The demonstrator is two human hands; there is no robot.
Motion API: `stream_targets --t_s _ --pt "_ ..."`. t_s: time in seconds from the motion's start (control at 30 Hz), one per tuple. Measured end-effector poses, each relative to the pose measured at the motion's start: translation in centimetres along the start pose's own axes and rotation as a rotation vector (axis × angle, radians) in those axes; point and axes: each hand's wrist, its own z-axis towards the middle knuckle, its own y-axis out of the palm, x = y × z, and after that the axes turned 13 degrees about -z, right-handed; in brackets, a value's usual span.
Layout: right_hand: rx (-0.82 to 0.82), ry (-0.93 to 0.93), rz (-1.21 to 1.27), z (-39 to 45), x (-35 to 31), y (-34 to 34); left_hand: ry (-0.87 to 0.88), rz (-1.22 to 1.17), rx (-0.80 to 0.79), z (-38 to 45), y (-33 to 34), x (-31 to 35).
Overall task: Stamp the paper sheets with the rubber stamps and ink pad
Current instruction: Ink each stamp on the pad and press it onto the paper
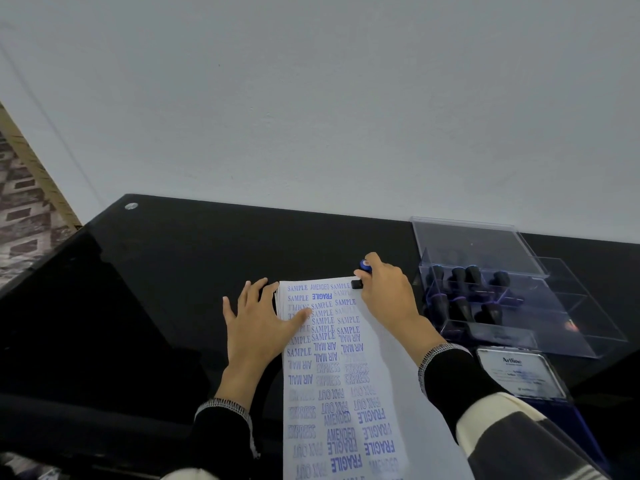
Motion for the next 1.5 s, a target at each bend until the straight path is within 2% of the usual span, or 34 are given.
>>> stream_targets --t_s 0.37,0.83,1.5 --pt "0.067 0.022 0.073 -0.6 0.3 1.0 0.009 -0.019 0.004 -0.1 -0.1 0.1" --pt "0.050 0.001 0.075 0.3 0.6 1.0 0.007 -0.029 -0.003 0.0 -0.3 0.1" --pt "0.113 0.007 0.084 -0.4 0.4 1.5 0.001 -0.004 -0.008 0.1 -0.2 0.0"
